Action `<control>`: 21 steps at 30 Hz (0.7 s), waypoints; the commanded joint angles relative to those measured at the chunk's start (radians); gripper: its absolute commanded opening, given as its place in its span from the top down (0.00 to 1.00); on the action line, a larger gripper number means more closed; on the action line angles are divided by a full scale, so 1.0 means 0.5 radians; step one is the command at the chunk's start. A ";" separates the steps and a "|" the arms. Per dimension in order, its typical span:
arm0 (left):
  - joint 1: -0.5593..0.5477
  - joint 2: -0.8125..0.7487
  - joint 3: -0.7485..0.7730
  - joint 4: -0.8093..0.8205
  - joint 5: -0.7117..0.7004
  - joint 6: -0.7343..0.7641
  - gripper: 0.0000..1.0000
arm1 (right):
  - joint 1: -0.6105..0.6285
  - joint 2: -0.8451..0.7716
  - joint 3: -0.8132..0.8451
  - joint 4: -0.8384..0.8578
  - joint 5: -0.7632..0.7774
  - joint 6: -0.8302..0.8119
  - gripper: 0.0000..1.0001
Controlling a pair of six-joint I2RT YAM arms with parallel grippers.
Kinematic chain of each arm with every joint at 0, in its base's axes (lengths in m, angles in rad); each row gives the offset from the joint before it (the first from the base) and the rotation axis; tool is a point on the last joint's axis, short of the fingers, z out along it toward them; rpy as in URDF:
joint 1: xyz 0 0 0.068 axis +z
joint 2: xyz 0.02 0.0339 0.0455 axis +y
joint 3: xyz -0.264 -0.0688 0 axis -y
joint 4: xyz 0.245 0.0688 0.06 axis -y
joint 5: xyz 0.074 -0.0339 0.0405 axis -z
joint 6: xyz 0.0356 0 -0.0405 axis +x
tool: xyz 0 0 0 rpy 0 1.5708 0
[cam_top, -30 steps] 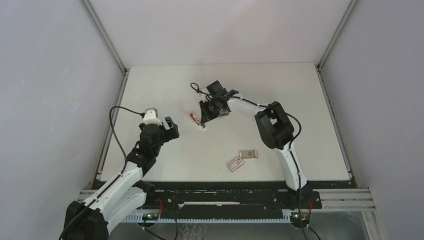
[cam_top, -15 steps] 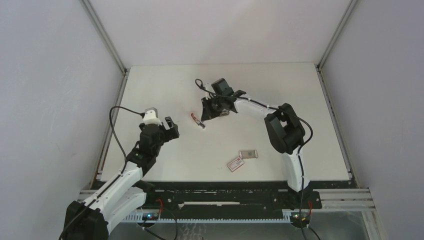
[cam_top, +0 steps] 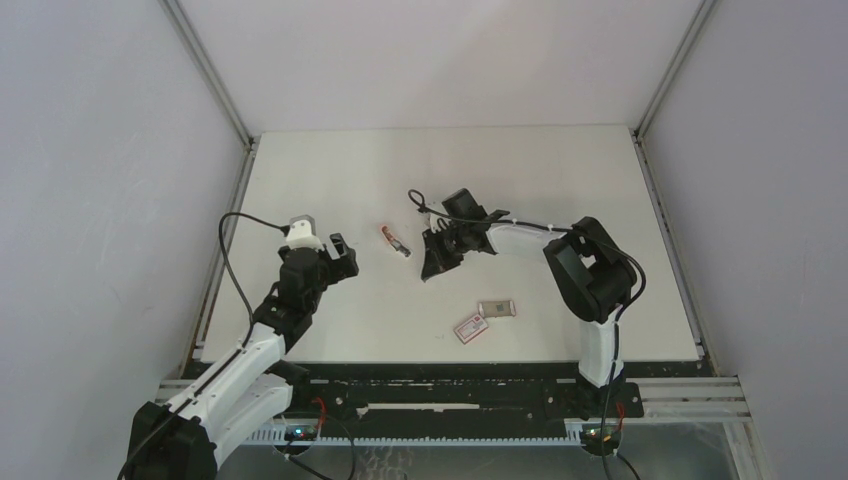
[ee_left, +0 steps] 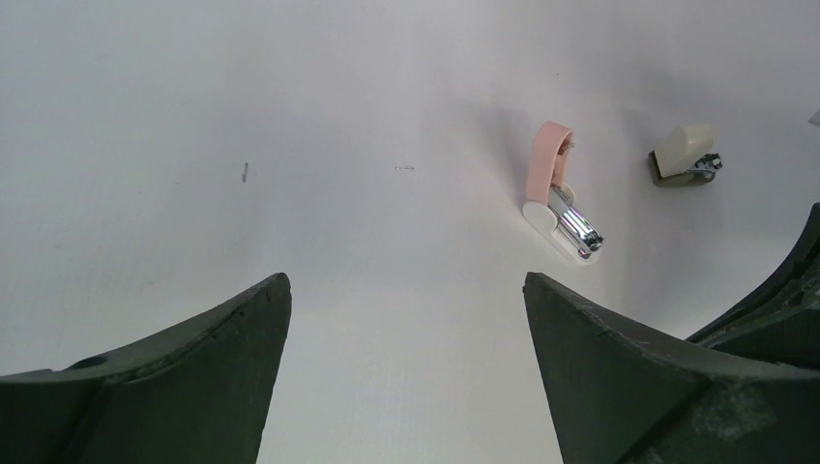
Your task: Load the staples into the stapler
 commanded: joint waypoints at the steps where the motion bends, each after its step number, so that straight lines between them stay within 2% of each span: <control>1: -0.002 -0.012 0.018 0.067 -0.005 0.021 0.06 | 0.028 -0.032 -0.011 0.162 -0.062 0.053 0.94; 21: -0.002 -0.007 0.022 0.067 -0.008 0.023 0.06 | 0.034 0.122 -0.011 0.093 0.107 -0.021 0.92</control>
